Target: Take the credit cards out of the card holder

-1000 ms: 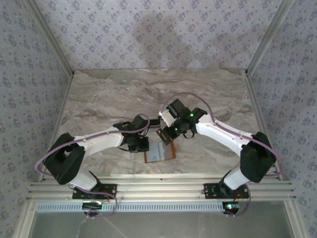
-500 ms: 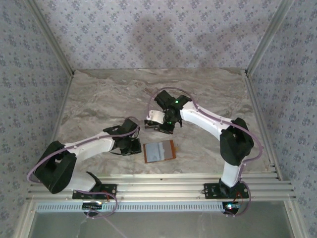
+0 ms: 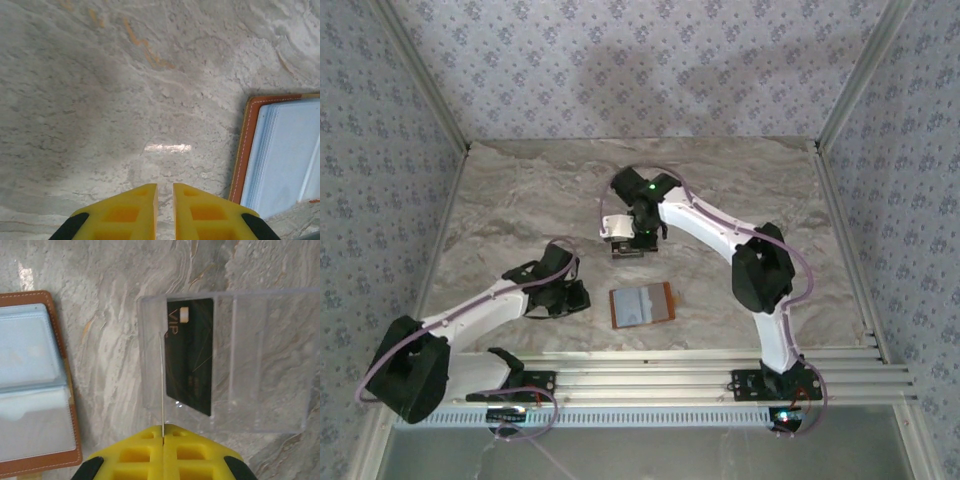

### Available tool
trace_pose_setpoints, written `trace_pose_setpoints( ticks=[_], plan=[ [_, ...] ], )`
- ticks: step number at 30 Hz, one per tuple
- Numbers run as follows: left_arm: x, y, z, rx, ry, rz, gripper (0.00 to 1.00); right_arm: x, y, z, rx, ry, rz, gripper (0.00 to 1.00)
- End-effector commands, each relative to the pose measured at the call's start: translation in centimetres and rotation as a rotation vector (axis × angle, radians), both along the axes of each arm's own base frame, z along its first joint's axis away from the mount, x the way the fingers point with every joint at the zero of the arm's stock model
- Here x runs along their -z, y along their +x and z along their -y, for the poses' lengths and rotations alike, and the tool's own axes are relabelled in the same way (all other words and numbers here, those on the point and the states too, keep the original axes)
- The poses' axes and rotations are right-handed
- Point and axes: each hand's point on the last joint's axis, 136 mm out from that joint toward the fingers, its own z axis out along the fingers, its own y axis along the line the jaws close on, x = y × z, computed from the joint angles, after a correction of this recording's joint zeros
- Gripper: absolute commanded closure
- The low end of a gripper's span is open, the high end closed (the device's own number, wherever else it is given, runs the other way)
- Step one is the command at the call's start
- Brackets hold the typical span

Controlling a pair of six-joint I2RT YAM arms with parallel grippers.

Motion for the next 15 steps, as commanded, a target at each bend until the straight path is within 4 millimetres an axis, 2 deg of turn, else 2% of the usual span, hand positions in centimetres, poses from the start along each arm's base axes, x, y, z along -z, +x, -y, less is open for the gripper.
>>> trace_pose_setpoints(
  ticks=[1, 5, 15],
  plan=[
    [-0.1, -0.6, -0.4, -0.019, -0.016, -0.022, 0.83, -0.2, -0.1, 0.0, -0.087, -0.059, 0.0, 1.0],
    [-0.2, -0.5, -0.6, -0.024, -0.015, -0.023, 0.83, -0.3, 0.6, -0.8, -0.114, -0.062, 0.008, 1.0],
    [-0.1, -0.6, -1.1, -0.038, -0.015, -0.024, 0.83, 1.6, 1.1, -1.4, -0.136, -0.086, -0.021, 1.0]
  ],
)
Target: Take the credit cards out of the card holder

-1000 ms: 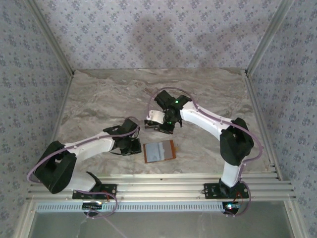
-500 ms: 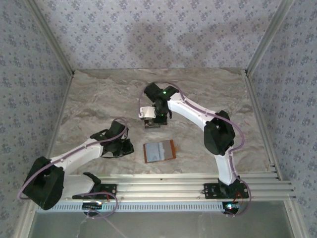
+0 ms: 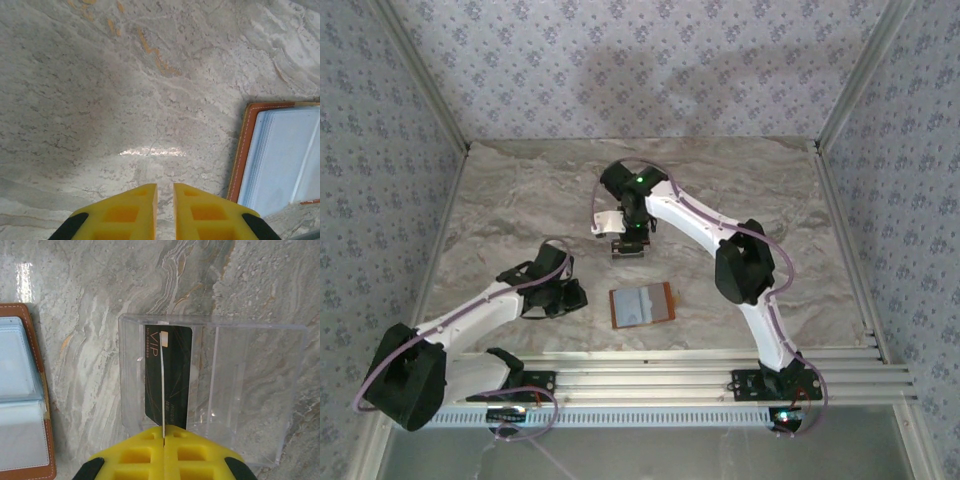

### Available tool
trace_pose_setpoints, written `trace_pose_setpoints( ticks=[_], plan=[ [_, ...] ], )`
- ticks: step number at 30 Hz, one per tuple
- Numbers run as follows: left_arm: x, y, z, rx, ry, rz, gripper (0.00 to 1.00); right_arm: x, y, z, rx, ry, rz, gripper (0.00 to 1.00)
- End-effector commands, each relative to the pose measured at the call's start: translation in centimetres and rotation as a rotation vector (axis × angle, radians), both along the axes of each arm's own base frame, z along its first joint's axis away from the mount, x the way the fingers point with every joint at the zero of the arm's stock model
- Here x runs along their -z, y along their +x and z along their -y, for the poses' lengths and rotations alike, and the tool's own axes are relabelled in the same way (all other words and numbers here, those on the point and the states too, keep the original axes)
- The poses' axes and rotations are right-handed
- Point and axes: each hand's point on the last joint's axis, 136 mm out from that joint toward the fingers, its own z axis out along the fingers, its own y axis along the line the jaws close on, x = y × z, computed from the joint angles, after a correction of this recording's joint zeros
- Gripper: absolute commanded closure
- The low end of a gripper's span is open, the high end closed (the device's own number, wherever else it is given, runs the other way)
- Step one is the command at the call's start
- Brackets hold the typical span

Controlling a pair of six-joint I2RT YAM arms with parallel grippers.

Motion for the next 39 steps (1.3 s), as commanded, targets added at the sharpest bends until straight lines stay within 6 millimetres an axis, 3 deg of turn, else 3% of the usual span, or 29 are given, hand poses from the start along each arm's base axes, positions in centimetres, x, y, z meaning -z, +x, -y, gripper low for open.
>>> trace_pose_setpoints(
  ticks=[1, 10, 19, 36, 39],
  plan=[
    [0.3, -0.9, -0.5, -0.006, 0.006, -0.032, 0.83, 1.0, -0.4, 0.2, -0.086, -0.052, -0.015, 1.0],
    [0.4, -1.0, -0.7, -0.011, 0.007, -0.034, 0.83, 3.1, -0.5, -0.3, -0.081, -0.055, -0.055, 1.0],
    [0.6, -0.8, -0.6, -0.01, 0.003, -0.037, 0.83, 3.9, -0.3, -0.4, 0.024, -0.045, -0.086, 1.0],
    [0.7, -0.6, 0.0, 0.012, -0.007, -0.049, 0.82, 4.0, -0.6, -1.3, 0.178, -0.017, -0.18, 1.0],
    [0.8, -0.6, -0.1, 0.014, -0.006, -0.054, 0.82, 3.8, -0.3, -1.2, 0.181, -0.023, -0.162, 0.94]
  ],
)
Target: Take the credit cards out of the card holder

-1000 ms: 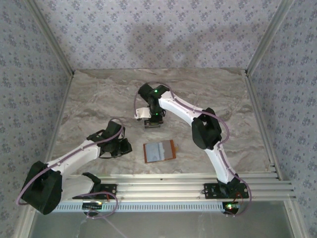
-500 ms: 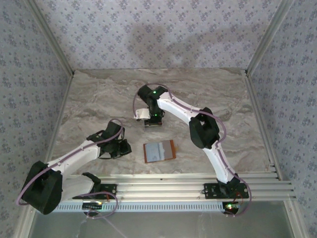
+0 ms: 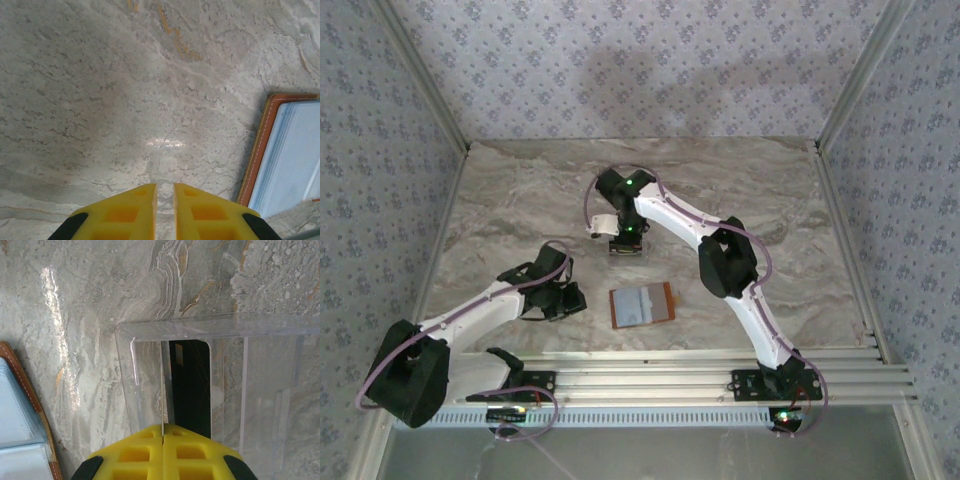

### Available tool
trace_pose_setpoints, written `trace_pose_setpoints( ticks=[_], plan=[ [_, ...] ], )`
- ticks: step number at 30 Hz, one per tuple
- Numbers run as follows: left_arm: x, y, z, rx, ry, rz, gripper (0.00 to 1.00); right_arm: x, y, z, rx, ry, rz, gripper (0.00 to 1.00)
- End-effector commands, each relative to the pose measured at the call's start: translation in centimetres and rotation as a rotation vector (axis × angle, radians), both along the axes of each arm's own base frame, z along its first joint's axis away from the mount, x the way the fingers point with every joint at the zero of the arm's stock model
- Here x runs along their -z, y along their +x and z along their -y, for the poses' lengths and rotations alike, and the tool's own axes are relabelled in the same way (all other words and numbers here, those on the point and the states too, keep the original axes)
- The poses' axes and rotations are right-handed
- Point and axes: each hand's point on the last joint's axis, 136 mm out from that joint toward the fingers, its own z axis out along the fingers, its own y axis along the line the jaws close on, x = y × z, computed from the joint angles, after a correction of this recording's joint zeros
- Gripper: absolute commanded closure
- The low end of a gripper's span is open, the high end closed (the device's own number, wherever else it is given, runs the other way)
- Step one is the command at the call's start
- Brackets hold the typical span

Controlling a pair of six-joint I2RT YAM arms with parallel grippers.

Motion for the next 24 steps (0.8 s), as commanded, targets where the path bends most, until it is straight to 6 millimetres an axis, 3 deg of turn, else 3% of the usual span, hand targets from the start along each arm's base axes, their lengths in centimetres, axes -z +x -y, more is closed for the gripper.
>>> trace_pose_setpoints(
  ticks=[1, 16, 24],
  plan=[
    [-0.2, 0.1, 0.2, 0.017, -0.01, 0.002, 0.83, 0.0, -0.1, 0.1, 0.024, -0.011, -0.021, 0.9],
    [-0.4, 0.3, 0.3, 0.013, -0.018, 0.009, 0.83, -2.9, 3.3, 0.6, 0.041, -0.013, 0.155, 0.84],
    [-1.8, 1.2, 2.1, 0.055, -0.1, 0.049, 0.87, -6.2, 2.8, -0.2, 0.181, 0.13, 0.16, 0.83]
  ],
)
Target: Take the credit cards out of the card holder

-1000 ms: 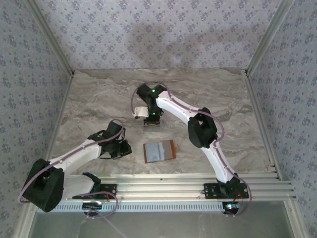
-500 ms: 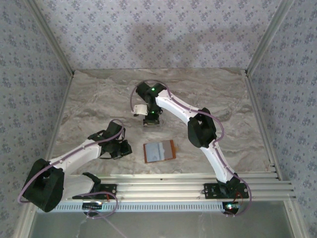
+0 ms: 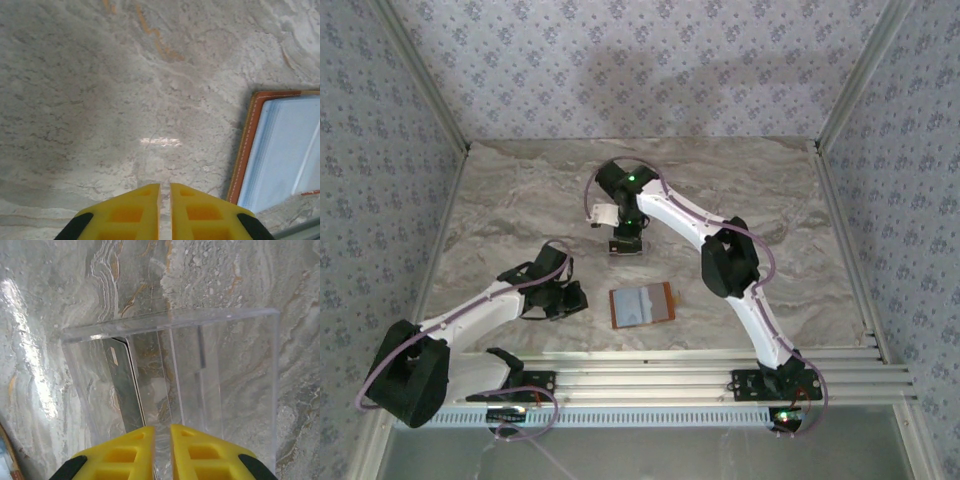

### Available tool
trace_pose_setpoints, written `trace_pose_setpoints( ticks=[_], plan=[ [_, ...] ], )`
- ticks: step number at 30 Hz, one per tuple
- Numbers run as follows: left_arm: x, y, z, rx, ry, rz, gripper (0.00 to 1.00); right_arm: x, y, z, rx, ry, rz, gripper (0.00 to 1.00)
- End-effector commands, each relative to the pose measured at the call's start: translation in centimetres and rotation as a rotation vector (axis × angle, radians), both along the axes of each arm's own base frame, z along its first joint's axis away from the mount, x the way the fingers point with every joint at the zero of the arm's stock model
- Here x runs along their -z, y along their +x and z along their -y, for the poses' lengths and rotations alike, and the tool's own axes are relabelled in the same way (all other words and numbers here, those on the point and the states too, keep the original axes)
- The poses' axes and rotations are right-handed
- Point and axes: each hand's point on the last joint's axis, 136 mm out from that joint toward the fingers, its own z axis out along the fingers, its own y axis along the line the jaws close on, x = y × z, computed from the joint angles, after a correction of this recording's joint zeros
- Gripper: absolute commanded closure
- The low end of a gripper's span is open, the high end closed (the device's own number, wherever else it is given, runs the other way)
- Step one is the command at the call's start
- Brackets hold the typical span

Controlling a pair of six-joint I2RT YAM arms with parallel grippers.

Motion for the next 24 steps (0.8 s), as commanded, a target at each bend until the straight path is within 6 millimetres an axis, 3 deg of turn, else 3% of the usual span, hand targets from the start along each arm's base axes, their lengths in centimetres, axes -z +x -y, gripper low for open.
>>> trace_pose_setpoints(
  ticks=[1, 6, 16, 24],
  plan=[
    [-1.5, 1.1, 1.7, 0.036, -0.075, 0.042, 0.87, -4.7, -0.5, -0.5, 0.113, 0.159, 0.011, 0.83],
    [-1.4, 1.4, 3.3, 0.062, -0.117, 0.036, 0.91, -6.1, -1.6, -0.3, 0.282, 0.3, -0.058, 0.85],
    [-1.2, 2.3, 7.2, 0.114, -0.202, 0.024, 0.95, -6.8, -4.0, 1.2, 0.661, 0.591, -0.139, 0.96],
    [0.5, 1.7, 8.3, 0.147, -0.181, -0.034, 0.98, -5.1, -6.8, 2.4, 0.871, 0.635, -0.351, 0.94]
  ],
)
